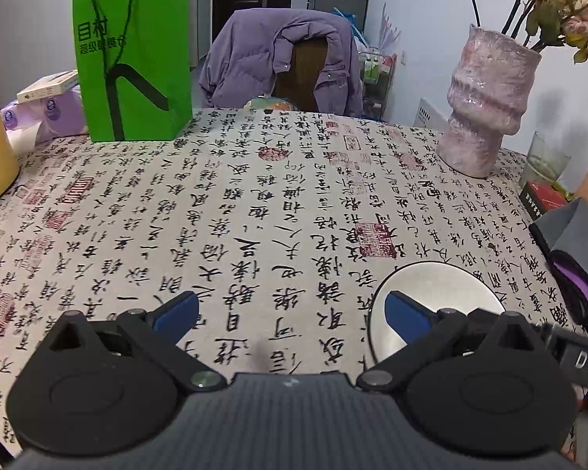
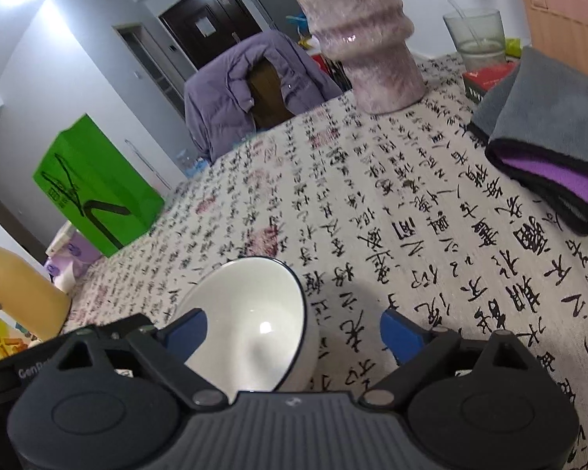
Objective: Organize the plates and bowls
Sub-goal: 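Bring both open grippers down to the rim of the white bowl, then close both grippers on the white bowl rim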
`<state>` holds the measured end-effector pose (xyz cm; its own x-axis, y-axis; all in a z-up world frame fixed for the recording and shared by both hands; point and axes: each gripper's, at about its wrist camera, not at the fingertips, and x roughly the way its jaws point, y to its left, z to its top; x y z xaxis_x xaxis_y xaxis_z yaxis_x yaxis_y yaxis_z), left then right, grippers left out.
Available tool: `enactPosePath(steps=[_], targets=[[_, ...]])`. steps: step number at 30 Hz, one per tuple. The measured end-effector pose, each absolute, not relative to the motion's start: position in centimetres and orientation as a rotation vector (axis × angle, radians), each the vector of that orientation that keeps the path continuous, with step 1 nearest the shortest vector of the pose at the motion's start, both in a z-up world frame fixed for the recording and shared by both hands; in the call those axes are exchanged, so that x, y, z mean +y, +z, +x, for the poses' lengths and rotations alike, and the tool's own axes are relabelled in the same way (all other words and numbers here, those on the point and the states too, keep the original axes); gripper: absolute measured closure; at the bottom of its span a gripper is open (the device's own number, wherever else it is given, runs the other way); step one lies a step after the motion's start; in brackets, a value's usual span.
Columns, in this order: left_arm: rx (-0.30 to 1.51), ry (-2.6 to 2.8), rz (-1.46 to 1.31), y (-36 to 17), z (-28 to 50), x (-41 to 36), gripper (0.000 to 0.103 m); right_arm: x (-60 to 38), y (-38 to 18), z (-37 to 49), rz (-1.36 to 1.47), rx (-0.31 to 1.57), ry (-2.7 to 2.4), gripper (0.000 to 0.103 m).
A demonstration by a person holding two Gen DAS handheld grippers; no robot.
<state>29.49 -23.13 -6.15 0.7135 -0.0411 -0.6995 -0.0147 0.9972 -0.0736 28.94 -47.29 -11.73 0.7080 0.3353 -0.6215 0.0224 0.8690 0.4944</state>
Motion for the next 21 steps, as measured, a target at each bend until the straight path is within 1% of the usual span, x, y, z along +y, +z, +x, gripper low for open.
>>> enactPosePath(steps=[5, 7, 8, 10, 11, 13, 14, 15, 18, 19, 21], targets=[[0.788, -0.025, -0.075, -6.9, 30.2, -24.0, 0.004, -47.0, -12.0, 29.3, 0.475, 0.770, 0.195, 0.013], [0.796, -0.023, -0.059, -7.4, 30.4, -24.4, 0.011, -47.1, -12.0, 29.4, 0.475, 0.770, 0.206, 0.015], [0.801, -0.021, -0.052, -7.6, 30.6, -24.7, 0.012, -47.0, -12.1, 29.4, 0.472, 0.769, 0.211, 0.016], [0.808, -0.018, -0.046, -8.0, 30.8, -25.0, 0.016, -46.9, -12.2, 29.6, 0.467, 0.773, 0.215, 0.026], [0.812, -0.018, -0.042, -8.2, 30.9, -25.2, 0.017, -46.9, -12.3, 29.7, 0.467, 0.777, 0.217, 0.028], [0.818, -0.016, -0.031, -8.6, 31.1, -25.5, 0.019, -46.8, -12.5, 29.9, 0.459, 0.787, 0.220, 0.041], [0.820, -0.017, -0.030, -8.7, 31.1, -25.6, 0.019, -46.7, -12.6, 30.0, 0.452, 0.791, 0.222, 0.044], [0.824, -0.019, -0.029, -8.9, 31.2, -25.6, 0.021, -46.6, -12.7, 30.1, 0.449, 0.795, 0.224, 0.049], [0.828, -0.021, -0.004, -9.2, 31.3, -26.0, 0.025, -46.4, -12.9, 30.2, 0.443, 0.802, 0.228, 0.058], [0.826, -0.027, 0.003, -9.3, 31.3, -26.1, 0.028, -46.4, -13.0, 30.2, 0.442, 0.803, 0.229, 0.062], [0.831, -0.040, 0.004, -9.5, 31.3, -26.4, 0.033, -46.3, -13.2, 30.3, 0.437, 0.807, 0.231, 0.066]])
